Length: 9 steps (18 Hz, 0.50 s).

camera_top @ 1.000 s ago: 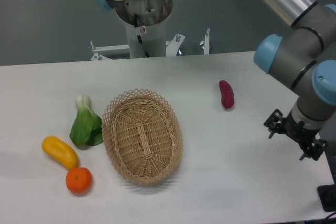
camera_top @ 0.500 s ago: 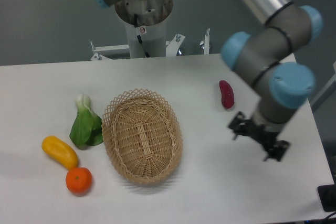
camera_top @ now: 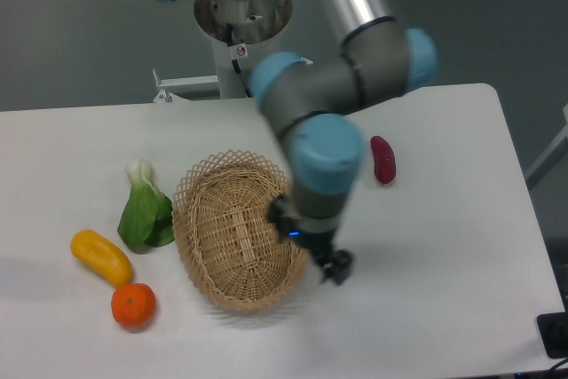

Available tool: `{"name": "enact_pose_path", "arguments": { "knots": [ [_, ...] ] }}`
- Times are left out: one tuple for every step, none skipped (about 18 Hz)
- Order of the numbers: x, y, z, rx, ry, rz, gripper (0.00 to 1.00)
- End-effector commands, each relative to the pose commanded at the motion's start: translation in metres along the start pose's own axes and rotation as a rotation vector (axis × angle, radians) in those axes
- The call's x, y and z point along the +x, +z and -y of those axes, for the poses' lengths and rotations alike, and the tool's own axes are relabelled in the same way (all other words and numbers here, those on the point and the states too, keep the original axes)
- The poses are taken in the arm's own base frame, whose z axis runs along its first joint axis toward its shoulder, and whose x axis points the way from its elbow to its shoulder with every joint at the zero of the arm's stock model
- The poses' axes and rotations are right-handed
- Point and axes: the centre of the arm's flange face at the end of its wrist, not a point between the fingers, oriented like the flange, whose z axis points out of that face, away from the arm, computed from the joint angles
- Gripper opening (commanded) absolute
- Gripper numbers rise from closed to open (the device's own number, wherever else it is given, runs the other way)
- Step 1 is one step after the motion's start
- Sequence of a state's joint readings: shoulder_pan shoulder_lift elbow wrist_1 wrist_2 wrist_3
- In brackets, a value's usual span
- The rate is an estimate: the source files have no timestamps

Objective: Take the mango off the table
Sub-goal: 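Swing the gripper over the basket to above the yellow mango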

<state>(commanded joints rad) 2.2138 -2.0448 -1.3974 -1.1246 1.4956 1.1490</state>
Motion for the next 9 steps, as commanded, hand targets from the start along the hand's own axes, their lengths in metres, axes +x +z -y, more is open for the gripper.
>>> {"name": "enact_pose_path", "arguments": {
  "knots": [
    [0.007,0.000,0.012,0.013,0.026,0.021,1.00],
    [0.013,0.004,0.020,0.021,0.044,0.033,1.00],
    [0.019,0.005,0.028,0.029,0.059,0.044,1.00],
    [0.026,0.009,0.034,0.030,0.072,0.041,1.00],
    [0.032,0.013,0.038,0.028,0.087,0.034,1.00],
    [0.039,0.016,0.043,0.028,0.100,0.026,1.00],
    [0.049,0.021,0.050,0.027,0.124,0.017,1.00],
    [0.060,0.025,0.058,0.023,0.153,0.007,1.00],
    [0.071,0.031,0.064,0.021,0.177,-0.006,1.00]
  ]
}}
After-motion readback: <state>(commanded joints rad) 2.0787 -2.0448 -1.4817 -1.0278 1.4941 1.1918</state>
